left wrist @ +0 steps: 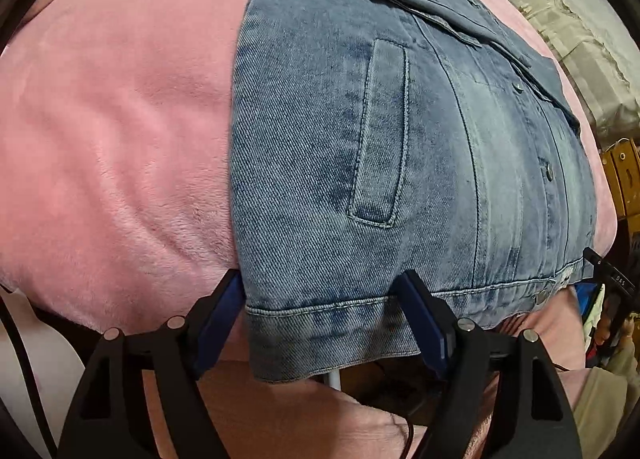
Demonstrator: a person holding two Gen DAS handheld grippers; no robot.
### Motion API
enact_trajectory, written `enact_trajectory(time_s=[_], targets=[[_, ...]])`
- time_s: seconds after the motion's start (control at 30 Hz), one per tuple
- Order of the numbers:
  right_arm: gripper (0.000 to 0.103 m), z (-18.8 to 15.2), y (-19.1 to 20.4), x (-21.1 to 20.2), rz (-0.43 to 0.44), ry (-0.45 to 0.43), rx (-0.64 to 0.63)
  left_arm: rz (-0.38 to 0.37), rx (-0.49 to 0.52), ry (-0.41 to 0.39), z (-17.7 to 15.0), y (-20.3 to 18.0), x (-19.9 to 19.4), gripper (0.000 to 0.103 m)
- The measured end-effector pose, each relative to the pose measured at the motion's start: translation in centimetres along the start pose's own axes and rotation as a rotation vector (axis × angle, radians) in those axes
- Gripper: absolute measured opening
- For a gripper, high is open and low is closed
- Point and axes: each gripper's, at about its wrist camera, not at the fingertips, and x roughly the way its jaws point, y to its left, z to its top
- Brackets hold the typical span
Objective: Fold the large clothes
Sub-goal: 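Grasp the jacket hem with both tools, then lift the hem with both tools and fold it up toward the collar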
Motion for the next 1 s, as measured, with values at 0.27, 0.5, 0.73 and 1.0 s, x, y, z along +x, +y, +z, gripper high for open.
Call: enact_trajectory(time_s=[0.27, 0.5, 0.73, 1.0], targets=[[0.064, 0.0, 0.2, 0.4, -0.014, 0.007, -0.014, 0.010, 0.021, 0.012, 0.1, -0.1, 0.7, 0.083], [0.023, 1.0, 2.0, -0.1, -0.063, 0.040, -0.091, 0.085, 0.077, -0.006, 0.5, -3.9, -0.1, 0.022], [0.018, 2.5, 3.9, -3.9, -0.038, -0.032, -0.121, 0.029, -0.020, 0.005, 2.0, -4.3, -1.9, 0.010], [0.017, 8.7, 7.6, -10.9, 0.100, -0.227, -0.132, -0.281, -0.178, -0.227, 6.6, -4.2, -10.2, 0.010]])
